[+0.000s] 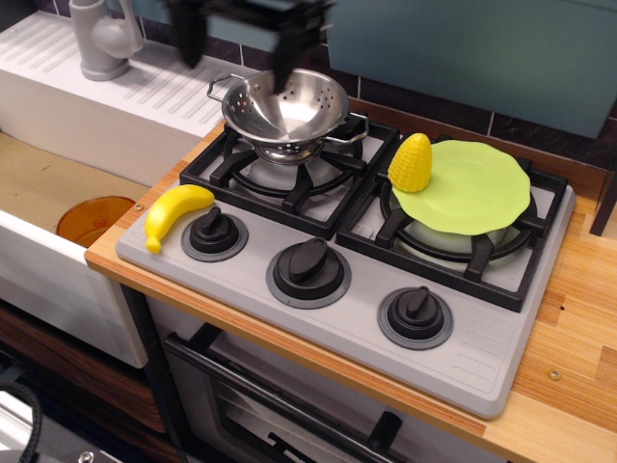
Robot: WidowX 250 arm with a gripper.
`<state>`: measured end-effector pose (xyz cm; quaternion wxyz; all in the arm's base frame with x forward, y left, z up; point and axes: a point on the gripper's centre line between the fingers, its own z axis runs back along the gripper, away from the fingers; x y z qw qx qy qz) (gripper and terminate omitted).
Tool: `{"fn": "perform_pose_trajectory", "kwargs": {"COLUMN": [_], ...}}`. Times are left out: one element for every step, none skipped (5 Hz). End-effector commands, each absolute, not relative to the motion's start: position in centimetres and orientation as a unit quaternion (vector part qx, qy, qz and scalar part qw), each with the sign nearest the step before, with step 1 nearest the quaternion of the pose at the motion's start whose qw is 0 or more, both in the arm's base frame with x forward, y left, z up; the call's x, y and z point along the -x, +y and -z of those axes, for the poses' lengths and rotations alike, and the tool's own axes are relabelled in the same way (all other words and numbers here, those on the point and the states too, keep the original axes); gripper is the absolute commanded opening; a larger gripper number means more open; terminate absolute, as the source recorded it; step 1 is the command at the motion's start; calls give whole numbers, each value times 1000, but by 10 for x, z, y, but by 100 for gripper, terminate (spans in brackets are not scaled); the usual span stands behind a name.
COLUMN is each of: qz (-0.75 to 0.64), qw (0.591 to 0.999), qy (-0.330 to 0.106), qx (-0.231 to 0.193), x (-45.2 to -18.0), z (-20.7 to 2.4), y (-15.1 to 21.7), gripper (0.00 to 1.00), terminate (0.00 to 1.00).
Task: End effector transition from object to object
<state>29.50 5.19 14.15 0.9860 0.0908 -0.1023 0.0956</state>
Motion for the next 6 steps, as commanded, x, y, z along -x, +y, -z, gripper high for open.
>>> {"fn": "perform_pose_trajectory", "kwargs": {"qz": [-68, -66, -74, -81, -81, -83], "qw": [982, 981, 979, 979, 979, 977], "qy": [-159, -164, -165, -166, -171, -177], "qx": [-81, -79, -90, -86, -76, -80], "x": [-318, -317, -315, -308, -302, -297], "z": [-137, -127, -120, -105, -86, -77], "y": [91, 101, 105, 106, 109, 111], "gripper": [100, 100, 100, 100, 100, 100], "terminate": [0, 0, 0, 0, 0, 0]}}
